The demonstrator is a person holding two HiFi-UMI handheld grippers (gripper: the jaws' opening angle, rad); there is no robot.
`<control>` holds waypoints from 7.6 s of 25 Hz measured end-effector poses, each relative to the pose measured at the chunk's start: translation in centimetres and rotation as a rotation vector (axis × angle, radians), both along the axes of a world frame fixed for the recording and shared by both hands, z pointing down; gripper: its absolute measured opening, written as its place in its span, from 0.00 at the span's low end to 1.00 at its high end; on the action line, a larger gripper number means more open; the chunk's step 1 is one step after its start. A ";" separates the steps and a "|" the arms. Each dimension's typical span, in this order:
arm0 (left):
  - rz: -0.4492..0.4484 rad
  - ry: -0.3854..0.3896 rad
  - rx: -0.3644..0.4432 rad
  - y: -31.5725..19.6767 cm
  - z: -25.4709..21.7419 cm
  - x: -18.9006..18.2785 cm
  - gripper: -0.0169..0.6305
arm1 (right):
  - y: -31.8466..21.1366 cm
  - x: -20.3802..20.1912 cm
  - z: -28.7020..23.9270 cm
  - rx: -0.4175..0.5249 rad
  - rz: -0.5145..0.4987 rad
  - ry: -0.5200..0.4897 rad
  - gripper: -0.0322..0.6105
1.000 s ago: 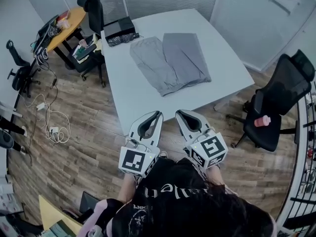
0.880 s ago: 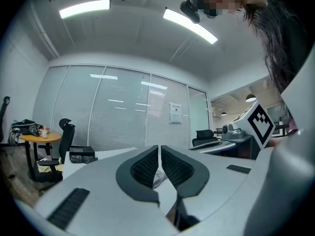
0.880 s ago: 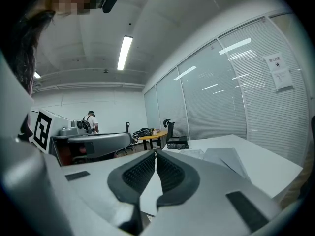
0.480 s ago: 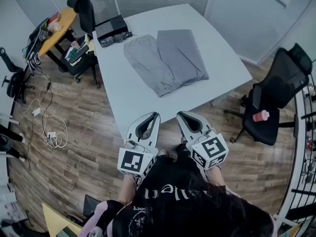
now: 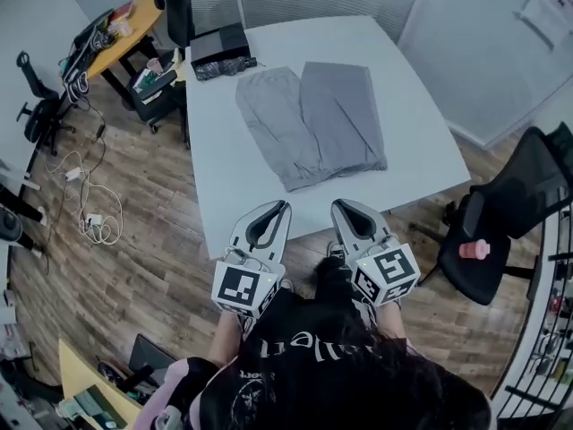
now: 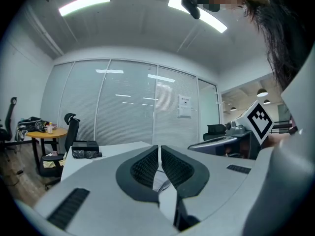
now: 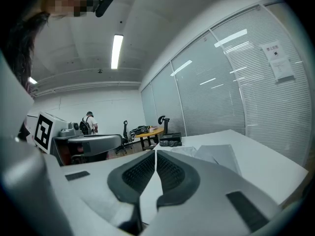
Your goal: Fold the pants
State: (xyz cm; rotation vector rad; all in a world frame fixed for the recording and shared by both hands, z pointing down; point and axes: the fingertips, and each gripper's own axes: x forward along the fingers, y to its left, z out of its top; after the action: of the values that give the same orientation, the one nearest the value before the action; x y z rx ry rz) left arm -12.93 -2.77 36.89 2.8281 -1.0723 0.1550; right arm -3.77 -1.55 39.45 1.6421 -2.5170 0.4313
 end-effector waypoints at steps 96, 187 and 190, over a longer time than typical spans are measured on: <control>-0.259 -0.106 -0.324 -9.6 14.5 0.3 0.09 | -10.4 21.1 15.8 -0.372 -0.288 0.082 0.12; -0.264 0.049 -0.212 -19.2 8.8 3.9 0.27 | -21.5 17.1 10.9 -0.219 -0.231 -0.021 0.27; -0.290 0.047 -0.196 -16.5 7.7 4.2 0.25 | -18.9 17.1 9.7 -0.203 -0.242 -0.031 0.27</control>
State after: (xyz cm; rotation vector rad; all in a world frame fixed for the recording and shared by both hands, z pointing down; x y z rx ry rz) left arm -8.69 -19.22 44.60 2.4609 -1.3592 0.1569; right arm 13.33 -20.40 49.20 1.2519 -2.5526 0.6625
